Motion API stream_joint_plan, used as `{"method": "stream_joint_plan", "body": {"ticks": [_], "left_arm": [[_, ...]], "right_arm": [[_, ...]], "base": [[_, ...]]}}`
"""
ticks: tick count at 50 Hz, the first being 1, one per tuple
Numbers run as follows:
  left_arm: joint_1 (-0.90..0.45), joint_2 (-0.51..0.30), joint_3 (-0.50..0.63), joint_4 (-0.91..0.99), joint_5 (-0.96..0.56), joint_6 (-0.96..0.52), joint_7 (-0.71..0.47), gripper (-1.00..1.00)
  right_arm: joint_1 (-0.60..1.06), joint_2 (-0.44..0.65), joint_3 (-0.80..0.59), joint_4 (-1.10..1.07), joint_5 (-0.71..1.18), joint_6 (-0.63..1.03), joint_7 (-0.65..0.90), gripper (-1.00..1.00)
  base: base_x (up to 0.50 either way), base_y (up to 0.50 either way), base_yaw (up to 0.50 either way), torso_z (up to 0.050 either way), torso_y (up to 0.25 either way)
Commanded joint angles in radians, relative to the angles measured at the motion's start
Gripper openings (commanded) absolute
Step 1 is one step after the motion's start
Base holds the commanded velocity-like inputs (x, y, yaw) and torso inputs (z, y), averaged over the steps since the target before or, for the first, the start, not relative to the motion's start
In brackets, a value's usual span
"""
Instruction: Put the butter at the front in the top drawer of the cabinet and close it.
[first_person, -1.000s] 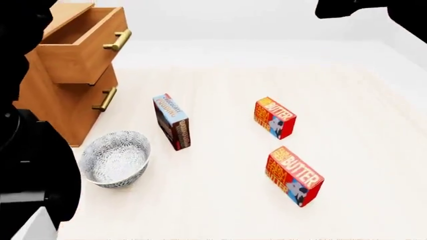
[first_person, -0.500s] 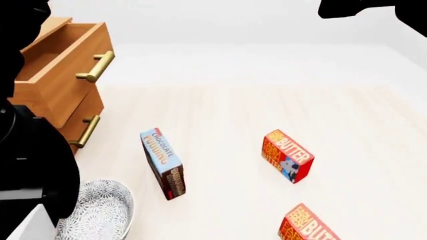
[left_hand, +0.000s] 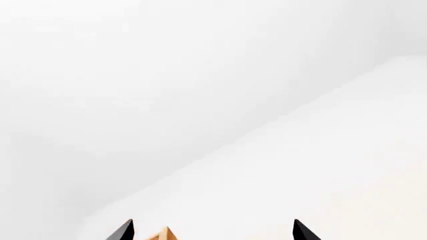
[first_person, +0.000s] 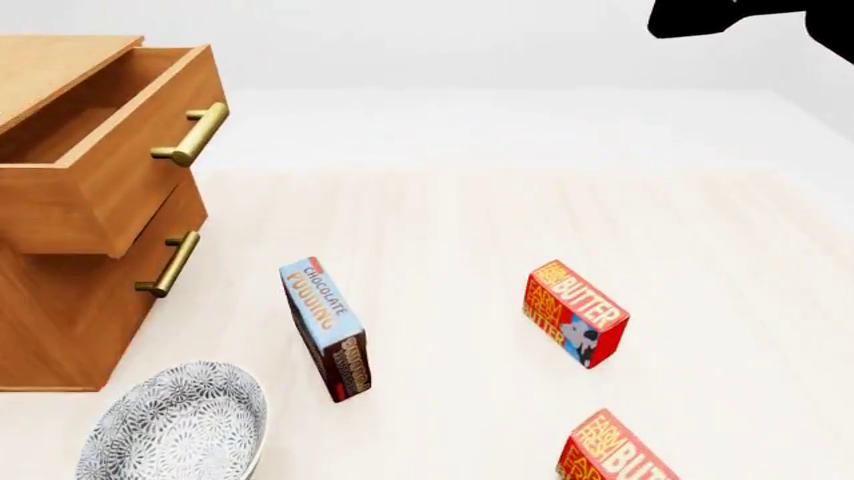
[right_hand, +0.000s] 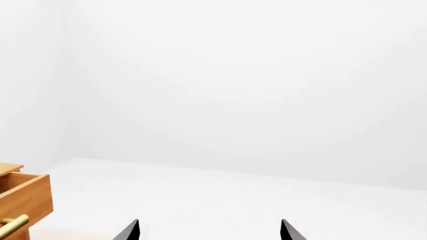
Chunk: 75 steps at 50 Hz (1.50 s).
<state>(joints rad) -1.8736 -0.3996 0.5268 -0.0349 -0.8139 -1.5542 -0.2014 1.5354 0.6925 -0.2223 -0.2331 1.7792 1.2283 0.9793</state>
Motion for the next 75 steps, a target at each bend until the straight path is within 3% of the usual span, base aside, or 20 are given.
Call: {"method": "stream_joint_plan", "body": {"ticks": [1,6,18,36,51,75], "left_arm": [[-0.363,-0.078,0.391,-0.509,-0.368,-0.006,-0.026,1.00],[-0.457,-0.052,0.498,-0.717,-0.277,0.058,0.154,1.00],[-0.385,-0.031,0.447,-0.987,-0.186,0.292,0.098,1.00],[-0.223,0.101,0.481,-1.272,-0.057,0.508,0.200,1.00],[-0.150,0.123,0.318,-1.273,0.163,0.460,0.311,1.00],[-0.030,0.125,-0.064,-1.273,0.523,0.481,0.293,1.00]], "right_arm": [[-0.004,0.009,0.001,0.007,-0.049,-0.003,-0.064,1.00],[-0.007,0.014,0.004,0.004,-0.060,-0.008,-0.083,1.00],[-0.065,0.029,0.019,-0.019,-0.055,-0.031,-0.093,1.00],[-0.197,0.006,0.027,-0.038,-0.142,-0.097,-0.176,1.00],[-0.245,0.011,0.034,-0.053,-0.155,-0.122,-0.191,1.00],[-0.293,0.015,0.043,-0.067,-0.157,-0.151,-0.194,1.00]], "base": [[0.00,0.00,0.00,0.000,0.000],[0.00,0.00,0.00,0.000,0.000],[0.00,0.00,0.00,0.000,0.000],[0.00,0.00,0.00,0.000,0.000],[0.00,0.00,0.00,0.000,0.000],[0.00,0.00,0.00,0.000,0.000]]}}
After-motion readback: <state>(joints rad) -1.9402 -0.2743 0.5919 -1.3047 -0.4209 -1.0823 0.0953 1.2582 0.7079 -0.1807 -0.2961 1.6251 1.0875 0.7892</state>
